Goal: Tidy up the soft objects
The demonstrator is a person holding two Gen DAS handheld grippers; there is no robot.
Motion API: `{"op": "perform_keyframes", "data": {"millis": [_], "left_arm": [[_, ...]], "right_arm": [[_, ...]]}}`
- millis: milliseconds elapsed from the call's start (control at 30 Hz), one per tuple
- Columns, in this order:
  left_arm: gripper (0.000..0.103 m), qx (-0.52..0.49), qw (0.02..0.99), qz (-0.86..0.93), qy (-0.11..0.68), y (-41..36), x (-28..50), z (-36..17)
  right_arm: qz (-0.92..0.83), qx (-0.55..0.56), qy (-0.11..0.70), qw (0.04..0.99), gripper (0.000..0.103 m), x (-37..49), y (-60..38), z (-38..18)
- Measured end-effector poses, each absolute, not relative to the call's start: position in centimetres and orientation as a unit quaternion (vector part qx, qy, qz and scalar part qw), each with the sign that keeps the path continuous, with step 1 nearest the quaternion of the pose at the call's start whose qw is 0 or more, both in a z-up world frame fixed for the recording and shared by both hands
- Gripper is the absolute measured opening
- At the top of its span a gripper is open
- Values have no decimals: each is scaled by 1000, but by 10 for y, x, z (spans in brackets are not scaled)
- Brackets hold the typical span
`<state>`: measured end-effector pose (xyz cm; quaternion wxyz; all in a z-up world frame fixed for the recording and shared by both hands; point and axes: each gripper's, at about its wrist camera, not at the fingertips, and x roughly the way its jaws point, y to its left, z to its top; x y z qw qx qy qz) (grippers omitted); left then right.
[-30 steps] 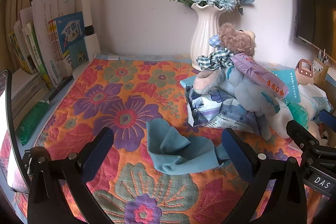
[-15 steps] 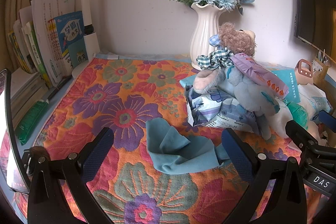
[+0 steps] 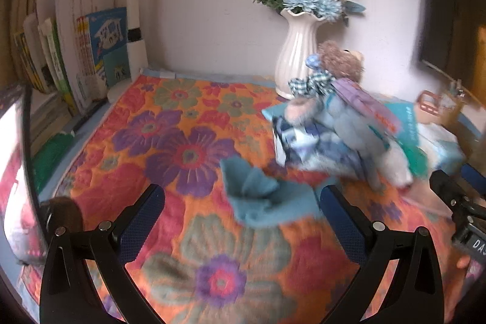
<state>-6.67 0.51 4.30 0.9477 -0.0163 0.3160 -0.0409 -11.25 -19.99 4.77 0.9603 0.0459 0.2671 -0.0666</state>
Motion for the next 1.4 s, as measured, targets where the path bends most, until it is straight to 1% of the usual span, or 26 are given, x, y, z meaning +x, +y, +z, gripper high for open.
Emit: {"op": "perform_keyframes", "data": {"millis": [267,400,533,667,700,733,833,867,900,967,1000,1067,1133,1200,1300,1400], "left_arm": [[102,-16,933,-85,350,23,-80,43],[102,-8,924,-112,367,11,-72,45],[102,27,907,-127,400,-13,-53,37],[102,26,893,-136,429,-20,-35,25],[101,22,891,-138,433,-21,-30,23],[99,18,890,-139,435,-21,-28,22],[86,11,884,-143,445,-22,-20,17],[81,11,882,-145,449,-23,-20,16],[80,12,879,-145,453,-24,-18,14],[80,16,882,-141,449,-25,-17,11],[80,18,883,-141,448,-25,-17,11],[80,23,885,-137,444,-28,-20,12],[80,25,886,-137,442,-28,-21,13],[80,23,886,-140,441,-27,-23,13],[80,15,887,-145,438,-25,-24,14],[79,13,888,-142,437,-24,-21,14]], "right_arm": [[-57,59,289,954,103,-161,-221,41],[-73,77,300,948,103,-165,-242,39],[-74,96,323,939,103,-163,-262,33],[-58,118,357,925,92,-154,-272,24],[-57,123,363,922,87,-151,-274,22],[-60,126,368,919,85,-149,-276,19],[-71,141,388,908,73,-142,-283,9],[-69,153,390,906,66,-142,-286,7],[-68,162,390,904,63,-143,-289,6],[-84,177,388,900,61,-146,-296,4],[-93,183,392,897,55,-145,-297,3],[-87,211,392,891,49,-143,-303,3],[-86,232,387,888,49,-143,-306,6],[-89,257,378,885,46,-146,-310,10],[-97,286,353,886,46,-157,-316,18],[-116,290,366,877,46,-150,-321,16]]}}
